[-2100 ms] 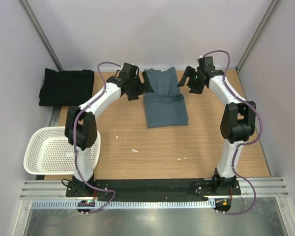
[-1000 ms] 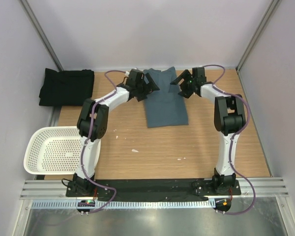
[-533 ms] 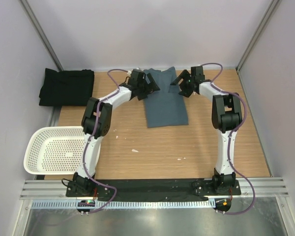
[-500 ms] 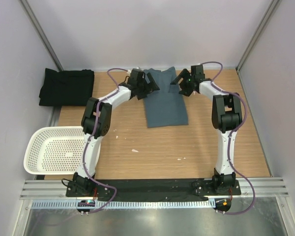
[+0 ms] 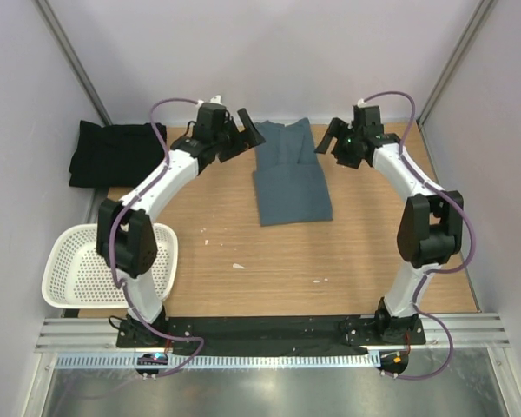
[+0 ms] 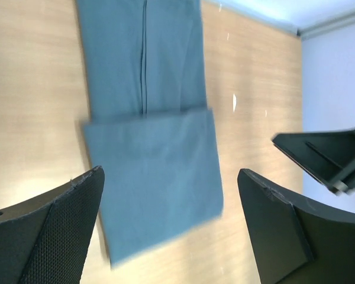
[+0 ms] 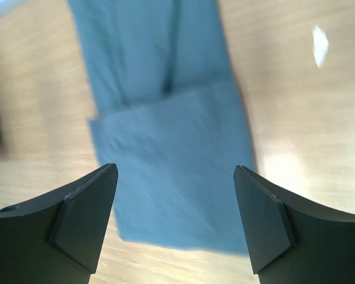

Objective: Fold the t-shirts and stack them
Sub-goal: Fold the tshirt

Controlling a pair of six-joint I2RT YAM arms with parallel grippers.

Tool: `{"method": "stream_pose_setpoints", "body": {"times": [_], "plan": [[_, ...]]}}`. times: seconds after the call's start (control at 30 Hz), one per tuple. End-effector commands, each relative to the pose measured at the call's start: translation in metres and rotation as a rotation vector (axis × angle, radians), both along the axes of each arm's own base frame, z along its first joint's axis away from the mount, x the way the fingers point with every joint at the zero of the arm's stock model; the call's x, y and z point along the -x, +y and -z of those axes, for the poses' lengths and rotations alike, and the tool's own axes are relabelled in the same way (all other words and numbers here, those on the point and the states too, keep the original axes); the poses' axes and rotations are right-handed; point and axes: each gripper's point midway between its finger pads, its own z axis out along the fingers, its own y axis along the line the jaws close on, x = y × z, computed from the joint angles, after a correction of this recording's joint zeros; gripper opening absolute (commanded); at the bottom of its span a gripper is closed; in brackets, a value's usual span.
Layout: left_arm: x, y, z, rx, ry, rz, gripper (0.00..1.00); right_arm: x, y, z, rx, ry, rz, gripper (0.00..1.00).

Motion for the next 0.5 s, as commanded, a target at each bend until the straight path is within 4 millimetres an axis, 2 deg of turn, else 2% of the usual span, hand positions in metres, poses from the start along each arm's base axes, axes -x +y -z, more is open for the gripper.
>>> {"method": "stream_pose_setpoints", "body": {"times": [0.0,0.03,0.07,0.1,0.17,0.2,0.23,0.3,0.47], "plan": [[0.062,0.006,0.057,-0.020,0.229,-0.031,0.94,0.060,-0.019,0.055,0.106,0.188,-0.002,0.85],[0.071,0.004,0.065,-0.013,0.251,-0.034,0.93,0.069,-0.018,0.062,0.101,0.207,-0.007,0.85],[0.090,-0.002,0.080,-0.001,0.297,-0.033,0.92,0.078,-0.017,0.067,0.092,0.221,-0.015,0.84],[0.098,-0.006,0.087,0.007,0.317,-0.032,0.91,0.094,-0.019,0.084,0.096,0.259,-0.020,0.82],[0.116,-0.023,0.096,0.046,0.357,-0.008,0.88,0.107,-0.022,0.087,0.099,0.267,-0.016,0.81],[0.125,-0.025,0.106,0.040,0.384,-0.010,0.87,0.119,-0.023,0.097,0.101,0.297,-0.019,0.79],[0.131,-0.029,0.112,0.040,0.397,-0.004,0.85,0.123,-0.024,0.096,0.101,0.291,-0.020,0.77],[0.141,-0.035,0.121,0.035,0.414,-0.008,0.83,0.131,-0.025,0.103,0.103,0.305,-0.020,0.74],[0.143,-0.033,0.140,0.025,0.438,-0.037,0.72,0.132,-0.023,0.115,0.093,0.305,-0.020,0.67]]}}
